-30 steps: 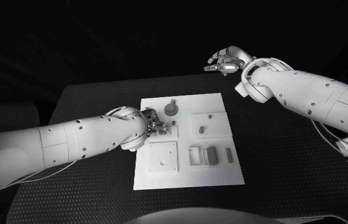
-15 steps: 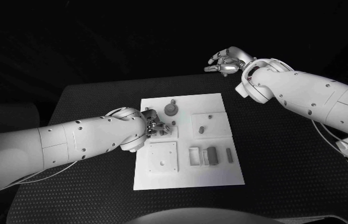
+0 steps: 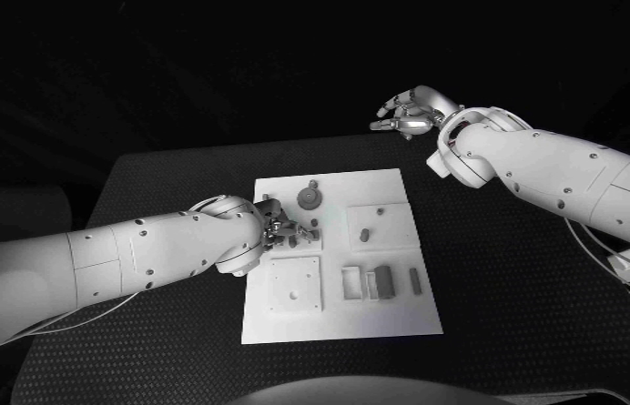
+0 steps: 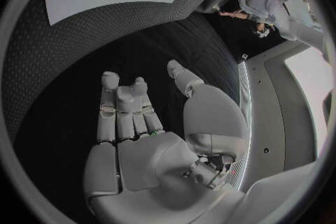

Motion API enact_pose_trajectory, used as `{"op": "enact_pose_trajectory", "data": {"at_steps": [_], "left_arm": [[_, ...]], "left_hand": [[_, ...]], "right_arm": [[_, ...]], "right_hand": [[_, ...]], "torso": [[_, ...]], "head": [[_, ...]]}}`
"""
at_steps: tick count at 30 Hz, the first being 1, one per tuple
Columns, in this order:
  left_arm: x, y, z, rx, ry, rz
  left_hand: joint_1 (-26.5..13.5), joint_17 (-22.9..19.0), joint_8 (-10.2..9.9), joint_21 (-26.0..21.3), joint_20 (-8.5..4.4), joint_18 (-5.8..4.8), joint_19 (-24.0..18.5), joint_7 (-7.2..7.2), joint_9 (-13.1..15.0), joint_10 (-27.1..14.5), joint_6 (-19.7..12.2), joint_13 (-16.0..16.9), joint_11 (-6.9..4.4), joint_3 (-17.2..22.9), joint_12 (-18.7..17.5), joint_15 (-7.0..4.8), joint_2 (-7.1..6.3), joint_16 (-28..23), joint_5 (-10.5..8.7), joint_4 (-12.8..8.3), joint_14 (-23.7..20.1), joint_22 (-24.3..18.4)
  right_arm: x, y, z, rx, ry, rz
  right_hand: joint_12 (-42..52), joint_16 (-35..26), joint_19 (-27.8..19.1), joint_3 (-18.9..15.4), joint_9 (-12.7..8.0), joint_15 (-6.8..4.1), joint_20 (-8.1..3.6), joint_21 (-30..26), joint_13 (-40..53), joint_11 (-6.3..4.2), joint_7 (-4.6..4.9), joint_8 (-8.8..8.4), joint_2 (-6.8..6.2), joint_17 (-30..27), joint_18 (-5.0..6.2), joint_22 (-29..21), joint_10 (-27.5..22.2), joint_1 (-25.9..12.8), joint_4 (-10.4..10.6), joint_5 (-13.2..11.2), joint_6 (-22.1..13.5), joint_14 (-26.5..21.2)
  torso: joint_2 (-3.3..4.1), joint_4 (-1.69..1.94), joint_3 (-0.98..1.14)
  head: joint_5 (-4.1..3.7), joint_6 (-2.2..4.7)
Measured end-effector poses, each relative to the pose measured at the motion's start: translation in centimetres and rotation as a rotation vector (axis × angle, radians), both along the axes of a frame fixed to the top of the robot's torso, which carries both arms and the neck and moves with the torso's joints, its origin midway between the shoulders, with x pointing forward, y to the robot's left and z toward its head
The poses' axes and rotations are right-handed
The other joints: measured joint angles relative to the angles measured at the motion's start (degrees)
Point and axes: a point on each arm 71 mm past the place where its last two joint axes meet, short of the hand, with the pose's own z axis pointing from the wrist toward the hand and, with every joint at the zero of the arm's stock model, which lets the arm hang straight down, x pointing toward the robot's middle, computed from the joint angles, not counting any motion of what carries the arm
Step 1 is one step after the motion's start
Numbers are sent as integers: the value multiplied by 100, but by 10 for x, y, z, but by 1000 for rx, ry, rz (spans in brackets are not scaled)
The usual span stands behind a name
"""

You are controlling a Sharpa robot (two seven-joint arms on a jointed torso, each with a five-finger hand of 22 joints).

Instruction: Assemble the parts on the task board

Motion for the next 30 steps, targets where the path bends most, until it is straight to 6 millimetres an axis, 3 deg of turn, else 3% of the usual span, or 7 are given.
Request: {"op": "enact_pose_trajectory", "data": {"at_steps": [11,24,30], "left_arm": [[1,8,1,3,-1,14],[1,8,7,-16,-2,14],[5,9,21,-32,-23,12]], "left_hand": [[192,-15,0,0,1,1,0,0,41,0,0,0,0,-185,0,0,234,22,0,-184,0,-1],[191,-31,0,0,2,1,0,-1,46,-1,-1,1,1,-229,0,0,233,22,1,-229,0,-1],[191,-65,-263,-59,6,1,-5,61,-93,-42,-149,-31,40,-269,0,-13,233,22,1,-269,-13,-2]], "right_arm": [[0,-1,-1,0,1,-1],[0,-1,-1,-1,2,-2],[0,-2,-1,-1,2,-3]], "right_hand": [[24,0,0,0,-3,1,0,0,1,0,-2,0,0,0,46,0,0,1,0,0,2,1],[23,0,0,16,-8,2,0,0,-4,0,15,0,0,-1,47,0,0,1,16,0,-4,2],[23,0,0,16,-8,2,0,0,-4,0,14,0,0,-5,48,0,0,1,16,0,-4,2]], "torso": [[1,2,1],[1,1,5],[0,1,9]], "head": [[3,5],[13,17],[18,26]]}}
